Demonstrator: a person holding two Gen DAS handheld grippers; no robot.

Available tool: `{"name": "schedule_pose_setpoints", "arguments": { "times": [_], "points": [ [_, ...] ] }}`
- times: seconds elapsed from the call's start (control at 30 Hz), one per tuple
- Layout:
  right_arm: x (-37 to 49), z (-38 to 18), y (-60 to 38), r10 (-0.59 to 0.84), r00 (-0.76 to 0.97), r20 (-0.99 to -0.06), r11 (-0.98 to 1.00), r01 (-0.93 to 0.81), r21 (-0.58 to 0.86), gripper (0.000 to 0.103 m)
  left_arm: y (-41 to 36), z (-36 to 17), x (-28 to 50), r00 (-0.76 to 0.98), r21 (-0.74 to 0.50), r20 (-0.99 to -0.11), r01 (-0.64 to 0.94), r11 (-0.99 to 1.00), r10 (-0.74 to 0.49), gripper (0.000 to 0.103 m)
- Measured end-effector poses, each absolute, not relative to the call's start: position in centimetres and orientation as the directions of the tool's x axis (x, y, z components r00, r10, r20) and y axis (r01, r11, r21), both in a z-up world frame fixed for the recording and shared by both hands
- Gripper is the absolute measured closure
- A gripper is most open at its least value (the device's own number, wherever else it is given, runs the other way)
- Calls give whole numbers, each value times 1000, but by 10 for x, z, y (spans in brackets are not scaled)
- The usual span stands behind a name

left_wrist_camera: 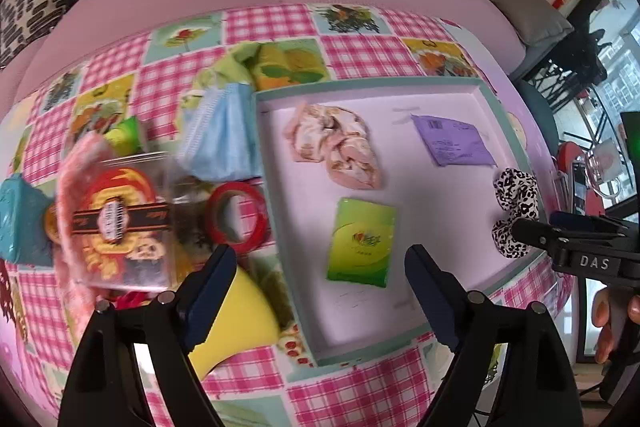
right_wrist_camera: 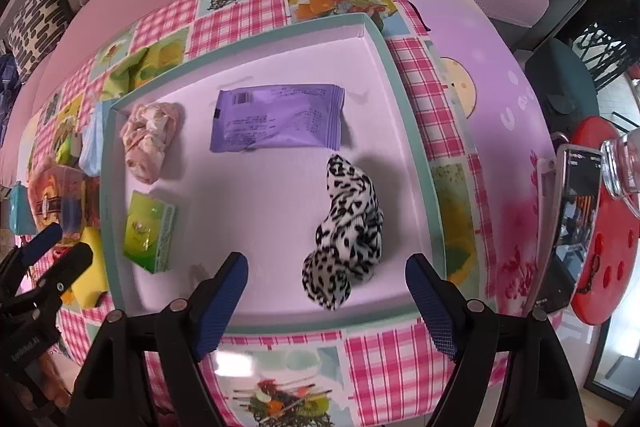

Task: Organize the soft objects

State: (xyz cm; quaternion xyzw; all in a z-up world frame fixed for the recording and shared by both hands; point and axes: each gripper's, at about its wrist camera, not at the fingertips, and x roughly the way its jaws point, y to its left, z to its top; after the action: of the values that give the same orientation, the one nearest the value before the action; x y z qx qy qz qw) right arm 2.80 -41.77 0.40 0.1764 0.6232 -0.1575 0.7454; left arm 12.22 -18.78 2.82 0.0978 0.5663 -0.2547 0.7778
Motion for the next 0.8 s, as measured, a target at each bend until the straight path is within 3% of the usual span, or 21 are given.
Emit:
{"name": "schedule_pose_setpoints", "arguments": {
  "times": [0.07,0.13,0.8],
  "points": [
    [24,9,-417,-12,177,-984,888,453,71,18,-182,32,121,247,-121,-930,495,860,-273,13],
    [20,15,-413,-7,184,-983,888,454,79,0,-174,38,120,272,-108,-925,481,870,-265,10],
    [30,62,-328,-12,259,-966,927,365,86,0,-53,87,132,396,-77,-892,339,938,-217,9]
  ]
}}
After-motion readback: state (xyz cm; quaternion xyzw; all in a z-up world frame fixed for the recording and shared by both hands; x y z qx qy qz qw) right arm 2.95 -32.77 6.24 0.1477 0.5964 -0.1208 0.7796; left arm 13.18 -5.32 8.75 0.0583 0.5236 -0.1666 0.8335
